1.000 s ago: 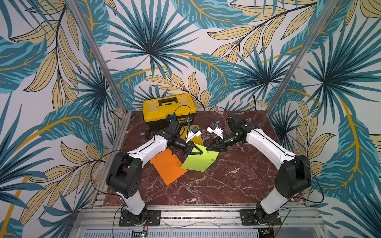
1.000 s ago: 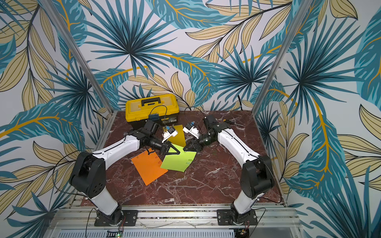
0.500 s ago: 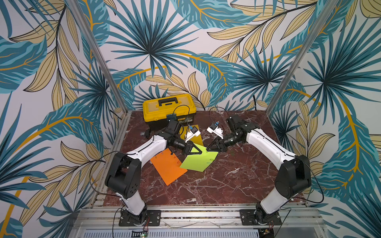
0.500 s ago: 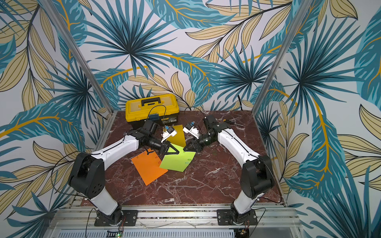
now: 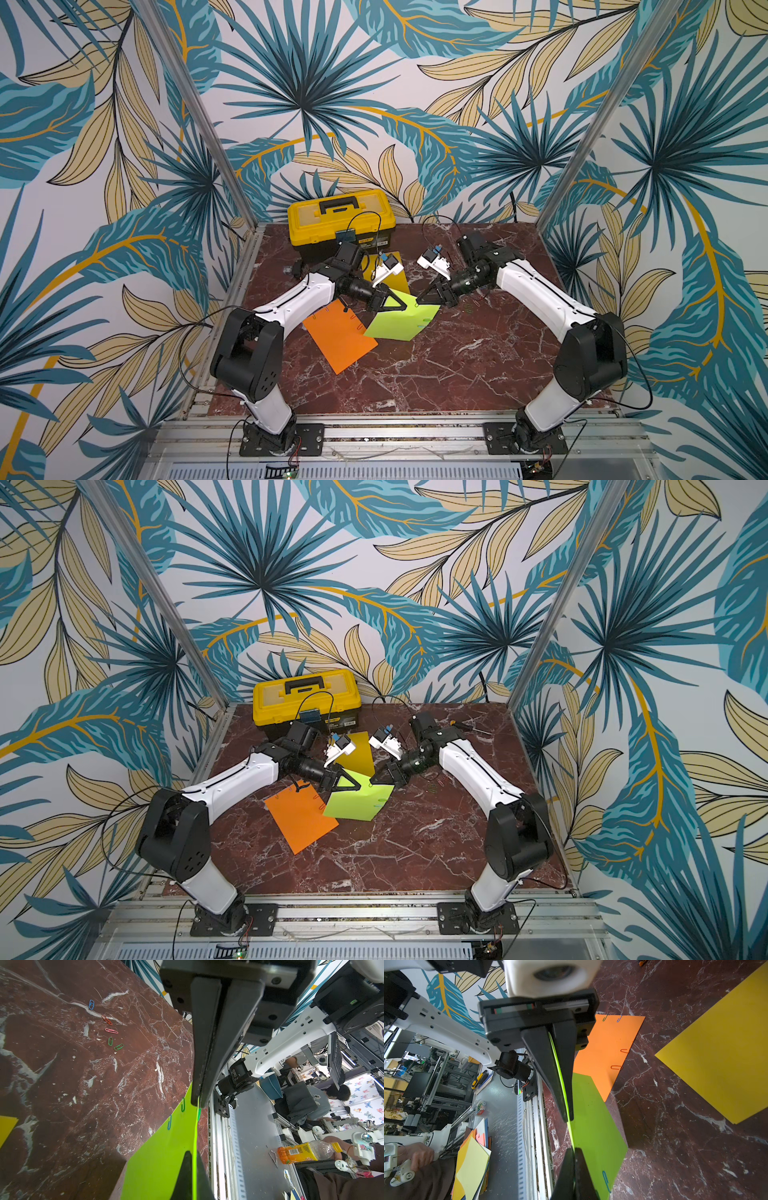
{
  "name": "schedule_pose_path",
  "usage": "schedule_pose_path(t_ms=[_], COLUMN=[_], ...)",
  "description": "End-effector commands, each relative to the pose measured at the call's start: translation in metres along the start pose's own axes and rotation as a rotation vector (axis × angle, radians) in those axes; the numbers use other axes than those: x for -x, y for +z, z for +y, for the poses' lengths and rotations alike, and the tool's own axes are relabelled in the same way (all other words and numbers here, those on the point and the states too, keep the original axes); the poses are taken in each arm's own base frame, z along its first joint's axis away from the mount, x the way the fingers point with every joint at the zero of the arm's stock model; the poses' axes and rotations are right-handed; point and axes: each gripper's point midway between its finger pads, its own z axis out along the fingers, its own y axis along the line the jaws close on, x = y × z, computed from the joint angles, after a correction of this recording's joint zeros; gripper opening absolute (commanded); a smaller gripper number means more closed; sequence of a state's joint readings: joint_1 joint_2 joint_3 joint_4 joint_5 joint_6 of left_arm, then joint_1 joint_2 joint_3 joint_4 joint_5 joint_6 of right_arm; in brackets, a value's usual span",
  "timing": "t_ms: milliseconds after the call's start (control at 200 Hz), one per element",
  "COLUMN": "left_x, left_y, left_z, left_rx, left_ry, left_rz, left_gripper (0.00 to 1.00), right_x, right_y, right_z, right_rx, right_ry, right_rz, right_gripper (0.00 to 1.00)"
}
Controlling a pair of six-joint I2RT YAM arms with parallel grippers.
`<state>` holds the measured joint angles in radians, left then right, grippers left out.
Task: Unclip the paperclips from the documents
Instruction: Remove the paper clip from the document.
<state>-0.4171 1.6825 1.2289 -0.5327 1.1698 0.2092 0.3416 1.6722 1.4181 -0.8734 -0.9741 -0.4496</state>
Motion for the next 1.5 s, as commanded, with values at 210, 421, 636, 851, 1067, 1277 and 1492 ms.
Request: schedule_pose_path(t_ms=[210, 421, 636, 851, 1067, 1277, 1492], left_x=[-0.006, -0.008, -0.010, -0.012, -0.013, -0.015, -0.017], left_y=[-0.003, -0.002, -0.002, 0.001, 0.002, 0.003, 0.004], left_z=[0.002, 0.004, 0.005, 0.006, 0.006, 0.006, 0.007], left_rx=[0.025, 0.028, 0.027, 0.024, 0.023, 0.022, 0.023], left_ry=[0.007, 0.003, 0.000, -0.007, -0.007, -0.009, -0.016], left_rz=[0.007, 0.011, 0.013, 0.020, 0.023, 0.027, 0.030], left_gripper=[0.00, 0.00, 0.00, 0.00, 0.00, 0.00, 0.00], right_x=[0.000, 0.002, 0.003, 0.004, 0.004, 0.006, 0.007], right_y=[-0.003, -0.004, -0.005, -0.006, -0.008, -0.010, -0.011], right_z=[-0.002, -0.005, -0.008, -0.009, -0.011, -0.012, -0.013], right_rx=[0.034, 0.031, 0.028, 0.028, 0.025, 0.023, 0.022], right_ry=[0.041, 0.050, 0.055, 0.060, 0.064, 0.064, 0.068], right_rz=[-0.024, -0.027, -0.031, -0.033, -0.038, -0.047, -0.054], right_gripper=[0.03, 0.03, 0.03, 0.03, 0.03, 0.04, 0.04])
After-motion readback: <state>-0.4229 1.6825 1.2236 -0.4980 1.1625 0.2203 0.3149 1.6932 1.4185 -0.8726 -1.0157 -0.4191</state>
